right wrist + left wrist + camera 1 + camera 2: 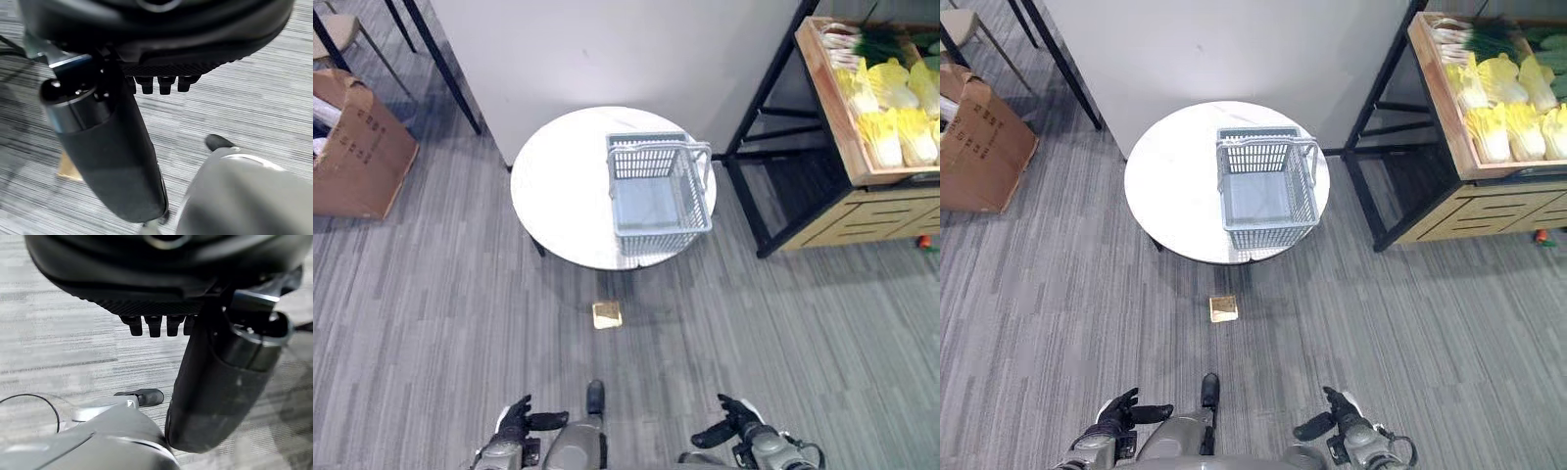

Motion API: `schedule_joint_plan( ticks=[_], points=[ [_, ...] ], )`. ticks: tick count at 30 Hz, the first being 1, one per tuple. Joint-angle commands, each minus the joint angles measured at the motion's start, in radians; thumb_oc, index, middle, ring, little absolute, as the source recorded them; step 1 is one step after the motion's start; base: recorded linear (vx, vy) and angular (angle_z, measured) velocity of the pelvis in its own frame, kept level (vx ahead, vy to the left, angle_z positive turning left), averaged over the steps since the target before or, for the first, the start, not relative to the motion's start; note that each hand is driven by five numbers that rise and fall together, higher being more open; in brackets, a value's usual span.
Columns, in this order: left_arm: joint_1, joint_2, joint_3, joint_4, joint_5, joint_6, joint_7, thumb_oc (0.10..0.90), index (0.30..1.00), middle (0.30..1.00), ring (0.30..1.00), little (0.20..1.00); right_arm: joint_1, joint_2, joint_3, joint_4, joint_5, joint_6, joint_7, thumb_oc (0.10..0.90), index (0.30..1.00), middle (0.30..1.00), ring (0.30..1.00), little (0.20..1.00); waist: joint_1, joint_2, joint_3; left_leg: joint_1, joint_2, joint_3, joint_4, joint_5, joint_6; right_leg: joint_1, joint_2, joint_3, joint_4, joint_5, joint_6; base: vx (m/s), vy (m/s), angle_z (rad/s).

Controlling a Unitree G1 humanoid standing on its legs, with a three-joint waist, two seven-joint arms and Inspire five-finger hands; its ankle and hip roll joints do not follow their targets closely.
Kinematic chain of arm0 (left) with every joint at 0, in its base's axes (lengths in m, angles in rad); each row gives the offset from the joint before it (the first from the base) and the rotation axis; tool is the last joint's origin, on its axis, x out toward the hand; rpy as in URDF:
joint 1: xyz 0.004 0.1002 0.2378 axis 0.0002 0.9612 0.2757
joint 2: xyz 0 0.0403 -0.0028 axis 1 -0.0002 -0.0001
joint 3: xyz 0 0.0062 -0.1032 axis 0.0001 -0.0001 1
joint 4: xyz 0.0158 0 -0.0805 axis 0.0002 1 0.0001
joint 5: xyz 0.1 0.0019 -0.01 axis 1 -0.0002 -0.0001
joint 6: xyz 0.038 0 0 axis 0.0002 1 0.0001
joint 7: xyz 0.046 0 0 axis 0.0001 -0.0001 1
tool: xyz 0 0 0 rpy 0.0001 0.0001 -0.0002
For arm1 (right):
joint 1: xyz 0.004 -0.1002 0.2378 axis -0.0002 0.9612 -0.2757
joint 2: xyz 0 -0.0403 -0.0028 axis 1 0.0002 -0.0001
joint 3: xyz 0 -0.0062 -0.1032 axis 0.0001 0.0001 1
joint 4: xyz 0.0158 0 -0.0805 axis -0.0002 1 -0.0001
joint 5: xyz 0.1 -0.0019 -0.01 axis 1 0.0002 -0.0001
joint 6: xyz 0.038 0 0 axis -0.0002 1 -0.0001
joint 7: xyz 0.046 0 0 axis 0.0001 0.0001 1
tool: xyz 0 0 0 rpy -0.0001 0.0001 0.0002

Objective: Get the vegetables into the basket

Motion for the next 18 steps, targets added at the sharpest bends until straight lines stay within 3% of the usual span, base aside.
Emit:
schedule_joint_plan(
  ticks=[1,3,7,9,11,12,14,15,18],
  points=[
    [0.063,0.003,0.010,0.038,0.070,0.014,0.001,0.900,1.000,1.000,1.000,1.000,0.004,-0.054,0.030,-0.043,0.012,-0.008,-0.009,0.900,1.000,1.000,1.000,1.000,0.015,0.006,0.013,-0.034,0.025,-0.061,0.087,-0.106,-0.059,-0.040,-0.006,-0.009,-0.004,0.181,0.017,0.21,0.228,0.00],
    [0.064,0.011,0.023,0.047,0.070,0.020,0.001,0.900,1.000,1.000,1.000,1.000,0.001,-0.051,0.034,-0.060,0.014,-0.008,-0.007,0.900,1.000,1.000,1.000,1.000,0.005,0.010,0.016,0.010,0.026,-0.060,0.061,-0.115,-0.056,-0.075,-0.005,-0.050,-0.011,0.163,0.009,0.23,0.139,-0.04],
    [0.059,0.015,0.035,0.063,0.058,0.020,-0.003,0.900,1.000,1.000,1.000,1.000,-0.019,-0.046,0.039,-0.069,0.028,-0.011,-0.003,0.900,1.000,1.000,1.000,1.000,-0.014,0.012,0.034,0.071,0.040,-0.068,0.036,-0.138,-0.076,-0.135,0.011,-0.113,-0.211,0.112,0.007,0.22,-0.029,-0.17],
    [0.056,0.015,0.047,0.078,0.055,0.022,-0.003,0.900,1.000,1.000,1.000,1.000,-0.027,-0.045,0.054,-0.077,0.019,-0.012,0.001,0.900,1.000,1.000,1.000,1.000,-0.023,0.007,0.040,0.097,0.045,-0.083,0.036,-0.159,-0.088,-0.154,0.015,-0.103,-0.299,0.125,0.019,0.21,-0.095,0.11],
    [0.056,0.015,0.047,0.078,0.055,0.022,-0.003,0.900,1.000,1.000,1.000,1.000,-0.027,-0.045,0.054,-0.077,0.019,-0.012,0.001,0.900,1.000,1.000,1.000,1.000,-0.023,0.007,0.040,0.098,0.045,-0.083,0.036,-0.159,-0.088,-0.153,0.015,-0.103,-0.299,0.125,0.019,0.21,-0.097,0.37],
    [0.062,0.014,0.073,0.099,0.052,0.021,0.000,0.900,1.000,1.000,1.000,1.000,-0.018,-0.047,0.072,-0.086,-0.009,-0.008,0.012,0.900,1.000,1.000,1.000,1.000,-0.045,0.002,0.037,0.149,0.059,-0.110,0.044,-0.200,-0.109,-0.203,0.016,-0.056,-0.356,0.173,0.041,0.41,-0.206,0.43],
    [0.069,0.006,0.072,0.102,0.061,0.023,-0.005,0.900,1.000,1.000,1.000,1.000,-0.011,-0.048,0.072,-0.081,-0.014,-0.006,0.009,0.900,1.000,1.000,1.000,1.000,-0.040,-0.001,0.031,0.168,0.067,-0.119,0.067,-0.215,-0.125,-0.177,0.025,-0.063,-0.339,0.154,0.026,0.45,-0.297,0.40],
    [0.074,-0.009,0.063,0.099,0.057,0.019,-0.010,0.900,1.000,1.000,1.000,1.000,-0.004,-0.057,0.072,-0.087,-0.011,-0.008,0.018,0.900,1.000,1.000,1.000,1.000,-0.046,0.012,0.014,0.185,0.094,-0.131,0.085,-0.206,-0.147,-0.159,0.050,-0.083,-0.337,0.136,0.008,0.30,-0.246,0.44],
    [0.079,-0.024,0.063,0.093,0.033,0.018,-0.016,0.900,1.000,1.000,1.000,1.000,0.003,-0.062,0.069,-0.089,-0.001,-0.014,0.014,0.900,1.000,1.000,1.000,1.000,-0.052,0.023,0.007,0.180,0.114,-0.142,0.111,-0.188,-0.166,-0.141,0.071,-0.108,-0.339,0.119,-0.009,0.17,-0.163,0.36]
  ],
)
